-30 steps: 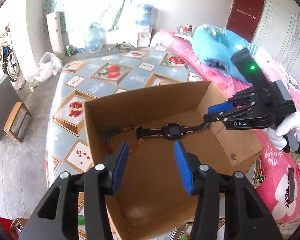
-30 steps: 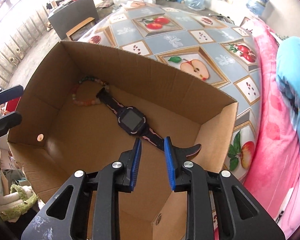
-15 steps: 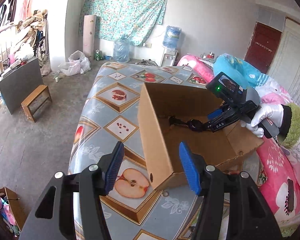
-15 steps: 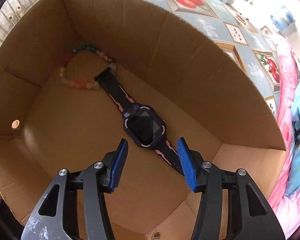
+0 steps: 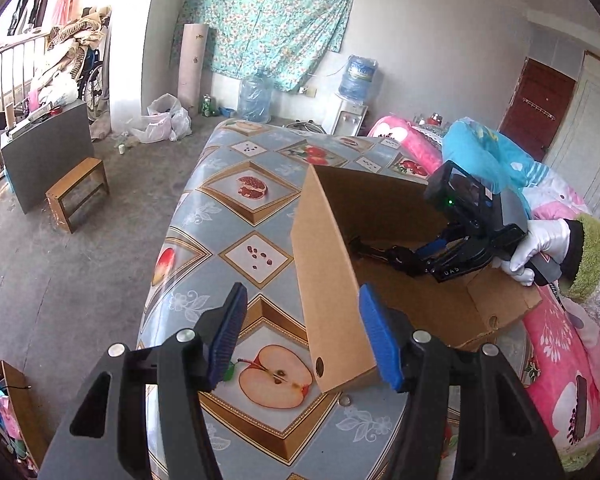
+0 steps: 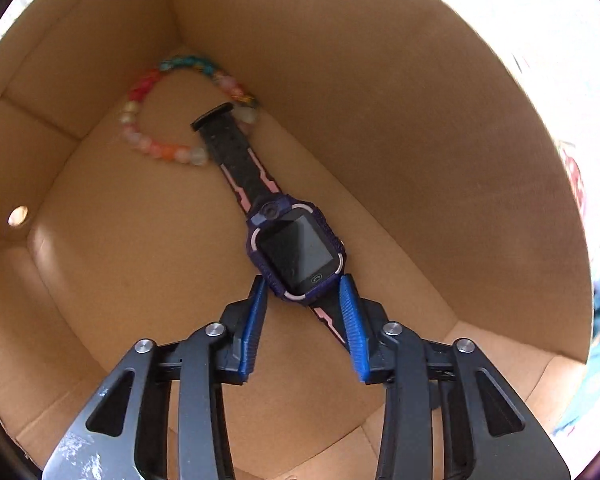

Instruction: Organize jewelry

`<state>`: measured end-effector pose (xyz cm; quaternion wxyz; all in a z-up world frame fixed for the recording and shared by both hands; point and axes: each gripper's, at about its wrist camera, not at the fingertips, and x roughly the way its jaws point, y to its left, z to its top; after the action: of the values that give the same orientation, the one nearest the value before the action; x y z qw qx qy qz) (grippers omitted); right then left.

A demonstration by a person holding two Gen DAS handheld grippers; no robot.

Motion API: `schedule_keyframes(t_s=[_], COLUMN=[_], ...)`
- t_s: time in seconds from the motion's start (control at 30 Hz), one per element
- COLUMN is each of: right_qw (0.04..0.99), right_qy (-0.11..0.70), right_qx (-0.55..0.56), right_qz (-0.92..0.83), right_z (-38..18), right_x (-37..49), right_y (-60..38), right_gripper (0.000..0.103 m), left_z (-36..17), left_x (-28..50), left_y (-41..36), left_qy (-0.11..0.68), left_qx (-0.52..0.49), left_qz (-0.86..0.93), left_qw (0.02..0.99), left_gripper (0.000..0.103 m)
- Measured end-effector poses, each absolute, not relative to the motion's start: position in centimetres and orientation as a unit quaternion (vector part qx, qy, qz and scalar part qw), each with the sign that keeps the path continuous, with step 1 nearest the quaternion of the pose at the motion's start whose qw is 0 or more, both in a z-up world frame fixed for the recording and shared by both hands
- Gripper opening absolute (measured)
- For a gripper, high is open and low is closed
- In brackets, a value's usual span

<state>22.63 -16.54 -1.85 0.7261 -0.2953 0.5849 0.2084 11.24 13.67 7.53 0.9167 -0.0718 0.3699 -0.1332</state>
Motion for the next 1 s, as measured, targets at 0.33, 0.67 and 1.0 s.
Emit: schedule_keyframes(t_s=[0.33,0.67,1.0], right_qw=[0.724,0.708,0.740], right_qy=[0.564,0.598,0.540], right_qx=[-0.309,-0.305,-0.380], right_qz=[0.249,0.220,0.129], right_z=[-0.5,-0.9,-1.2], right_x=[23.2,25.6,24.4], right_y=[-16.0,-17.4,-16.5], right_gripper=[0.006,0.029,0.013], left_z=[7.6,8.0,7.2], left_x=[12.4,12.3,11.9], left_y=[14.3,14.3,14.6], left_qy=[0.365,0.344,0.353], left_qx=[-0.082,-0.088,-0.094], left_qz=[-0.112,-0.115,-0.136], left_qw=[0.921,0.928,0.921], left_gripper=[0.057,0.057,0.057])
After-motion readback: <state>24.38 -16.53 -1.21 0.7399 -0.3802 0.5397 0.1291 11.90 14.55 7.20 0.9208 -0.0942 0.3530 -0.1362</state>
